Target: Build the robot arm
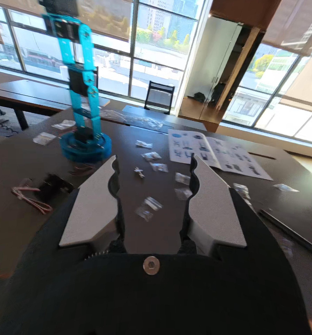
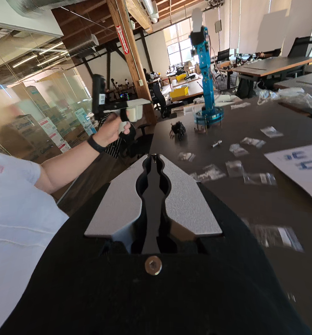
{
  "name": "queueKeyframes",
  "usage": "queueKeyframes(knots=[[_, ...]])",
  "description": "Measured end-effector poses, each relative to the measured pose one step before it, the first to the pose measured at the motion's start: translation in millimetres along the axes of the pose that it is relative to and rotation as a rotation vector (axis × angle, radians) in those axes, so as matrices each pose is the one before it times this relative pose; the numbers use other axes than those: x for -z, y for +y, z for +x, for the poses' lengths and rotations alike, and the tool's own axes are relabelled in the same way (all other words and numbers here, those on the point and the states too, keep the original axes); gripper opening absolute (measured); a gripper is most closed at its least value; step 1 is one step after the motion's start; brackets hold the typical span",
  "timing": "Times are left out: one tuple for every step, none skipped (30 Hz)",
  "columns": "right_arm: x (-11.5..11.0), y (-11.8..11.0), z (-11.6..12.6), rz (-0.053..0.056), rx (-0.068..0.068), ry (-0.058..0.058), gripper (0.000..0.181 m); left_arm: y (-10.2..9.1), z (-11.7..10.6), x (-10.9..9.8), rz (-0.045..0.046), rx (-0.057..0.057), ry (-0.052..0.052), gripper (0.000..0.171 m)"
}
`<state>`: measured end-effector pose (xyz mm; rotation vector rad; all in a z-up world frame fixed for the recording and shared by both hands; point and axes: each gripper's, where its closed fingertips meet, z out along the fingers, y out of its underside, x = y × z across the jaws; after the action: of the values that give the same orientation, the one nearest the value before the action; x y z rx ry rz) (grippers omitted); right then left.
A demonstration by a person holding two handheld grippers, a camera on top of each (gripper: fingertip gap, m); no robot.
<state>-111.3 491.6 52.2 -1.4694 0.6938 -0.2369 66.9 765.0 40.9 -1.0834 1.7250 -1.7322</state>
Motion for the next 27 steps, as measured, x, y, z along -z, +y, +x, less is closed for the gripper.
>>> queueKeyframes(knots=[[-18.29,-10.73,-1.84,0.0120,0.0184,-0.0074,0.004,-11.53,-19.32,-14.09,-0.00459,-0.0075,0.0092,0.080],[-18.84,-10.93,-0.93,0.0139,0.0200,-0.0003,0.004,-13.82,-16.60,-14.81,0.00402,-0.0156,0.0169,0.082],[-19.30,-10.77,0.20,0.0173,0.0196,0.0073,0.004,-15.22,-16.66,-15.05,0.01035,-0.0290,0.0111,0.082],[-19.80,-10.05,-0.20,0.0191,0.0206,0.0065,0.004,-15.36,-17.37,-15.40,0.01440,-0.0320,0.0054,0.083],[-19.69,-8.64,-0.31,0.0201,0.0208,0.0065,0.004,-14.70,-16.43,-15.79,0.01658,-0.0207,0.0147,0.086],[-19.49,-7.02,0.32,0.0193,0.0174,0.0118,0.004,-14.04,-15.22,-15.84,0.01717,-0.0050,0.0291,0.087],[-18.80,-5.56,0.58,0.0191,0.0170,0.0162,0.004,-12.35,-14.73,-15.29,0.01408,0.0061,0.0354,0.088],[-18.01,-4.33,1.90,0.0179,0.0096,0.0266,0.004,-9.66,-13.98,-14.47,0.00674,0.0149,0.0387,0.088],[-17.11,-3.49,0.90,0.0206,0.0027,0.0209,0.004,-7.86,-10.15,-13.37,0.00164,0.0193,0.0543,0.088],[-16.50,-2.36,0.09,0.0186,-0.0036,0.0090,0.004,-5.85,-5.99,-11.84,-0.00652,0.0146,0.0703,0.087],[-15.54,-0.10,1.29,0.0074,-0.0121,0.0092,0.004,-2.76,-4.51,-9.98,-0.01829,0.0114,0.0680,0.082],[-14.18,0.56,1.52,0.0016,-0.0130,0.0062,0.003,-2.32,-1.59,-7.21,-0.01324,0.0121,0.0717,0.076],[-12.43,0.77,1.18,-0.0030,-0.0121,0.0055,0.003,-2.61,1.93,-5.03,-0.00020,0.0050,0.0750,0.066],[-10.02,0.94,0.99,-0.0075,-0.0024,0.0086,0.004,-1.07,-0.04,-3.73,-0.00317,-0.0108,0.0480,0.063],[-7.60,1.29,1.46,-0.0112,0.0094,0.0160,0.004,0.71,-3.82,-1.79,-0.01194,-0.0256,0.0153,0.057],[-5.23,0.86,2.51,-0.0113,0.0157,0.0215,0.004,0.37,-3.03,-0.40,-0.00826,-0.0273,0.0165,0.045],[-3.67,0.26,3.45,-0.0075,0.0154,0.0226,0.004,-0.07,-0.38,-0.53,-0.00438,-0.0119,0.0340,0.044],[-3.15,-0.55,3.72,-0.0047,0.0078,0.0133,0.004,0.07,-0.69,-0.88,-0.00532,0.0049,0.0373,0.044],[-3.14,-1.07,3.13,-0.0021,-0.0034,-0.0012,0.004,0.13,-0.34,-0.82,-0.00721,0.0054,0.0436,0.044],[-3.40,-1.95,3.10,0.0020,-0.0081,-0.0116,0.004,0.23,0.32,-0.85,-0.00899,-0.0004,0.0471,0.044],[-3.73,-3.08,2.98,0.0061,-0.0076,-0.0179,0.004,0.16,0.34,-1.06,-0.01098,-0.0030,0.0457,0.044],[-4.29,-3.35,3.02,0.0064,-0.0061,-0.0210,0.004,0.22,0.28,-1.49,-0.01368,-0.0018,0.0457,0.045],[-5.04,-2.52,2.88,-0.0007,-0.0007,-0.0235,0.004,0.14,0.14,-1.80,-0.01689,0.0019,0.0486,0.045],[-5.87,-1.38,3.72,-0.0068,0.0031,-0.0210,0.004,0.10,0.08,-1.91,-0.01830,0.0031,0.0519,0.045],[-7.16,-1.15,5.17,-0.0047,0.0023,-0.0141,0.004,-0.02,0.08,-1.81,-0.01515,0.0020,0.0539,0.045],[-8.80,-1.12,5.58,-0.0016,-0.0055,-0.0141,0.004,-0.23,0.25,-1.44,-0.01078,0.0032,0.0529,0.045],[-10.22,-0.76,5.14,-0.0026,-0.0214,-0.0192,0.004,-0.11,0.28,-1.06,-0.00877,0.0042,0.0508,0.045]])
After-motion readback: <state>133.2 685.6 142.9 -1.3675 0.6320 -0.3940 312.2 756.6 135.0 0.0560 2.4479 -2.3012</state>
